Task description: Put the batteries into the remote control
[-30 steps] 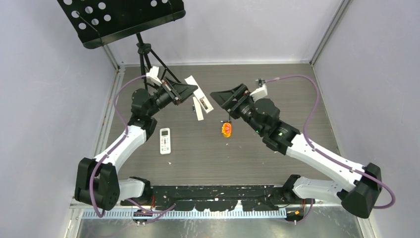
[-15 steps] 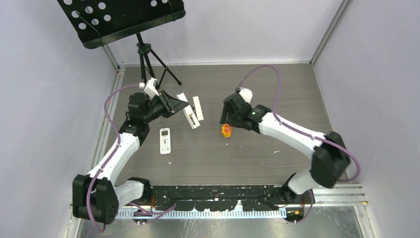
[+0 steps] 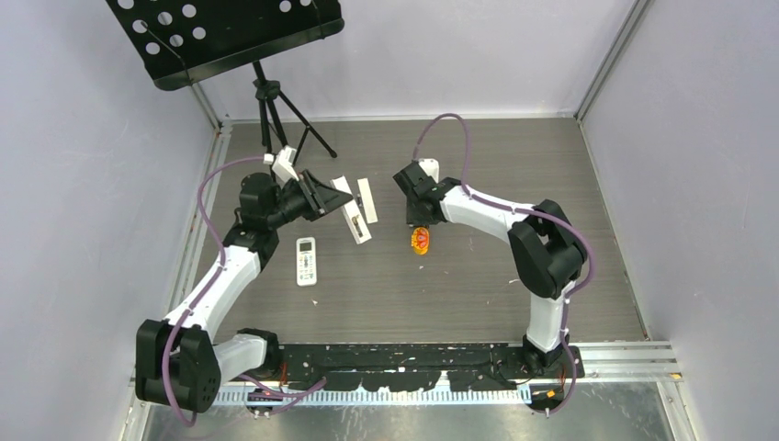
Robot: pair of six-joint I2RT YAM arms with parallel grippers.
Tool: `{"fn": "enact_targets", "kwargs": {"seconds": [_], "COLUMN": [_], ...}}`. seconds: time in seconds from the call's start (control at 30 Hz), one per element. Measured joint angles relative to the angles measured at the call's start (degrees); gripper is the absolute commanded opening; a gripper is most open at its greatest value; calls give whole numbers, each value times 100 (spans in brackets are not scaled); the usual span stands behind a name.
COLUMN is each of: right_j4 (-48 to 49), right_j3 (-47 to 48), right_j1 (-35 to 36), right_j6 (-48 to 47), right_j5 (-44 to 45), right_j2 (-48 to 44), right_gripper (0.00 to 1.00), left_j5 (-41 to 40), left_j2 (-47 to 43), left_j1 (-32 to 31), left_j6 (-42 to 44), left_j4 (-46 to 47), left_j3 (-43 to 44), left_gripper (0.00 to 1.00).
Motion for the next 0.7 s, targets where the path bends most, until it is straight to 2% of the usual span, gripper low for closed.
{"fn": "enact_targets", "kwargs": {"seconds": [0.43, 0.6, 0.7], "right_j4": [-697, -925, -968], "right_j3": [20, -46, -46], "right_j1": [0, 0, 0], "right_j6": [-7, -9, -9], "right_j5": [-483, -645, -682], "right_j2": [190, 133, 133], "right_gripper": [30, 33, 38], "left_j5": [457, 481, 483], "left_j2": [4, 4, 4], "left_j1": [0, 0, 0], "left_j6": [-2, 0, 0], "left_j4": [529, 570, 570], "left_j3": [-122, -122, -122], "left_gripper": [0, 0, 0]}}
